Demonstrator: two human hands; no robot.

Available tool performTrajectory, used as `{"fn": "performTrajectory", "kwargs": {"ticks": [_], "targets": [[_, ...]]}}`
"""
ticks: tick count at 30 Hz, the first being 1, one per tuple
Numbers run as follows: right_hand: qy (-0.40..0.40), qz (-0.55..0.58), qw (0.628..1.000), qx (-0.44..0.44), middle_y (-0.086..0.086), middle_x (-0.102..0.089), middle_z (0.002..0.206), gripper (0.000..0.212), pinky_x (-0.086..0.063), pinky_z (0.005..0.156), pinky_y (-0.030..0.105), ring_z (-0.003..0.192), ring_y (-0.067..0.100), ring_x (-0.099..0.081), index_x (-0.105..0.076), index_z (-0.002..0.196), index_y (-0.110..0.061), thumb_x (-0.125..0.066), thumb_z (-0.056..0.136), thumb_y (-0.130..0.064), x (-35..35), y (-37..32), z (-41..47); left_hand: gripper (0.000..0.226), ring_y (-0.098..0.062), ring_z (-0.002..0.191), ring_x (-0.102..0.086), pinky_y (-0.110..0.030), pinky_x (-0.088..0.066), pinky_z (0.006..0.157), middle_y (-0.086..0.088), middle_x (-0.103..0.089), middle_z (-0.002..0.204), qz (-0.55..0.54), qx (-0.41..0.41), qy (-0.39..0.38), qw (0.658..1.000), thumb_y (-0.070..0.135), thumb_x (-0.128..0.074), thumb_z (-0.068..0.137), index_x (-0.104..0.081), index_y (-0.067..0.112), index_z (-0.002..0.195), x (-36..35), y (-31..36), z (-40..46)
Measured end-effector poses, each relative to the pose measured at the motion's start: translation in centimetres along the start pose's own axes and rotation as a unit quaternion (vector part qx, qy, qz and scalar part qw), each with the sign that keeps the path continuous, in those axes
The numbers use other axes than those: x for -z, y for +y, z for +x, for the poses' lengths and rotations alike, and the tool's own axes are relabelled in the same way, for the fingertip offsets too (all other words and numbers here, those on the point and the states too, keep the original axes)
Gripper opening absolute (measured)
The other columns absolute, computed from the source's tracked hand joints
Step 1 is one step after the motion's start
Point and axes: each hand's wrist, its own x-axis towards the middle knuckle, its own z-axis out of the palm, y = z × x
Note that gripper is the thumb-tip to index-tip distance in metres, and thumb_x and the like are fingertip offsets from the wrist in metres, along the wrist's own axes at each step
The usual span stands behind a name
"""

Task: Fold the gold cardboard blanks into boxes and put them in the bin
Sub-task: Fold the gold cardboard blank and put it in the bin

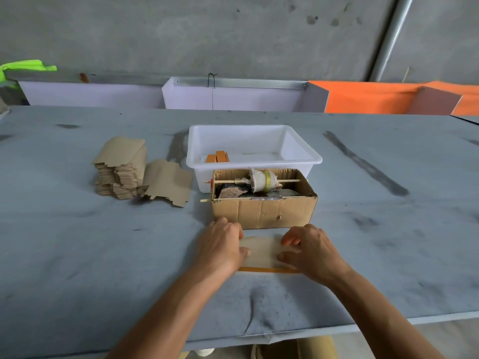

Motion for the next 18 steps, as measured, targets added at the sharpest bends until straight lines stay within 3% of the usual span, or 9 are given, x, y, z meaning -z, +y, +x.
{"fn": "performTrajectory", "kwargs": {"ticks": [4, 7, 10, 12, 14, 18], "targets": [[0.054, 0.018, 0.998, 0.011, -0.003, -0.049, 0.112, 0.039, -0.037, 0.082, 0.023, 0.103, 0.019, -0.043, -0.062, 0.115, -0.023, -0.073, 0.079, -0.030, -0.5, 0.4, -0.8, 0.026, -0.020, 0.108, -0.047, -0.028, -0.038, 0.087, -0.001, -0.051, 0.112, -0.025, 0.034, -0.008, 0.999, 0.031, -0.072, 0.080, -0.059, 0.020, 0.100, 0.2, 0.5, -0.1], [0.055, 0.074, 0.995, 0.023, -0.006, -0.056, 0.113, 0.048, -0.041, 0.085, 0.023, 0.107, 0.017, -0.046, -0.058, 0.122, -0.021, -0.075, 0.077, -0.025, -0.5, 0.6, -0.9, 0.032, -0.019, 0.088, -0.054, -0.029, -0.044, 0.074, -0.004, -0.059, 0.099, -0.169, 0.080, -0.015, 0.982, 0.015, -0.079, 0.072, -0.054, 0.019, 0.092, 0.4, 0.4, -0.3], [0.077, 0.188, 0.979, 0.023, -0.007, -0.062, 0.094, 0.028, -0.042, 0.071, 0.007, 0.087, 0.010, -0.057, -0.068, 0.102, -0.019, -0.077, 0.076, -0.013, 0.1, 0.4, -0.8, 0.040, -0.020, 0.073, -0.052, -0.030, -0.046, 0.068, -0.014, -0.062, 0.086, -0.354, 0.101, -0.025, 0.930, -0.005, -0.077, 0.068, -0.055, 0.014, 0.096, 1.0, 0.1, -0.6], [0.063, 0.313, 0.948, 0.008, -0.001, -0.064, 0.074, 0.015, -0.044, 0.060, 0.013, 0.068, 0.011, -0.056, -0.069, 0.078, -0.015, -0.075, 0.075, -0.002, 1.0, 0.2, -0.9, 0.033, -0.016, 0.066, -0.056, -0.023, -0.048, 0.062, -0.009, -0.065, 0.078, -0.441, 0.101, -0.035, 0.891, -0.009, -0.074, 0.071, -0.058, 0.012, 0.092, 1.9, -0.2, -0.8], [0.032, 0.404, 0.914, 0.007, 0.002, -0.062, 0.061, 0.019, -0.042, 0.050, 0.017, 0.054, 0.009, -0.053, -0.068, 0.068, -0.011, -0.072, 0.074, 0.006, 2.0, -0.2, -1.1, 0.021, -0.009, 0.061, -0.060, -0.016, -0.048, 0.056, -0.001, -0.068, 0.069, -0.483, 0.086, -0.036, 0.871, -0.004, -0.073, 0.075, -0.062, 0.012, 0.081, 2.8, -0.4, -0.9], [-0.017, 0.490, 0.871, 0.014, 0.003, -0.059, 0.060, 0.020, -0.037, 0.051, 0.022, 0.053, 0.012, -0.050, -0.067, 0.065, -0.011, -0.072, 0.073, 0.006, 3.6, -1.5, -1.3, 0.020, -0.006, 0.053, -0.056, -0.014, -0.045, 0.050, 0.002, -0.064, 0.059, -0.534, 0.057, -0.034, 0.843, -0.005, -0.070, 0.076, -0.064, 0.012, 0.068, 4.3, -0.3, -0.7]]}}
